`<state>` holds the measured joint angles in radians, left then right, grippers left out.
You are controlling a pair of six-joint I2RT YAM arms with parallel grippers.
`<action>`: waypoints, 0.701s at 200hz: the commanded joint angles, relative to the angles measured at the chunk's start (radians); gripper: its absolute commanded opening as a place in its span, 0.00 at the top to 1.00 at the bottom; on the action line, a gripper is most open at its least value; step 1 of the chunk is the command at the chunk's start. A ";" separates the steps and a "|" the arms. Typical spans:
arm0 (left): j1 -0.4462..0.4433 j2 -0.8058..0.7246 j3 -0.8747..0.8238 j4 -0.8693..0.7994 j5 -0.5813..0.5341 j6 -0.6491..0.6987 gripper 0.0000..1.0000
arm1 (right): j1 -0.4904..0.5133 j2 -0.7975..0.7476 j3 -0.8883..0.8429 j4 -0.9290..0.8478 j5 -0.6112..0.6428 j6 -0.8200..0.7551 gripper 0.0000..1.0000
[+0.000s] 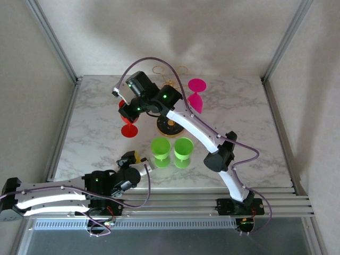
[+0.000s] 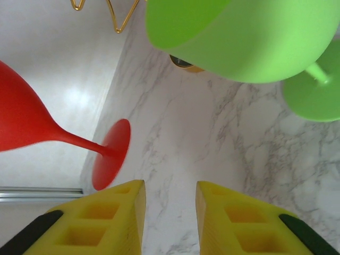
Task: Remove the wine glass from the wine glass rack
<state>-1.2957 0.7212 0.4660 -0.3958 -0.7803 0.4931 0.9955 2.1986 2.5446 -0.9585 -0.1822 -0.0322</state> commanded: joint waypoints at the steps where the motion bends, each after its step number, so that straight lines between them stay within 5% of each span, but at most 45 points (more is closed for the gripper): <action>1: -0.016 0.001 0.027 -0.029 0.005 -0.122 0.70 | 0.000 -0.052 -0.007 0.035 0.011 0.023 1.00; 140: -0.020 0.010 0.069 -0.086 0.004 -0.209 0.68 | 0.001 -0.097 -0.002 0.036 0.078 0.009 1.00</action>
<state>-1.3075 0.7116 0.4854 -0.4511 -0.7776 0.3302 0.9955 2.1422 2.5427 -0.9524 -0.1452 -0.0219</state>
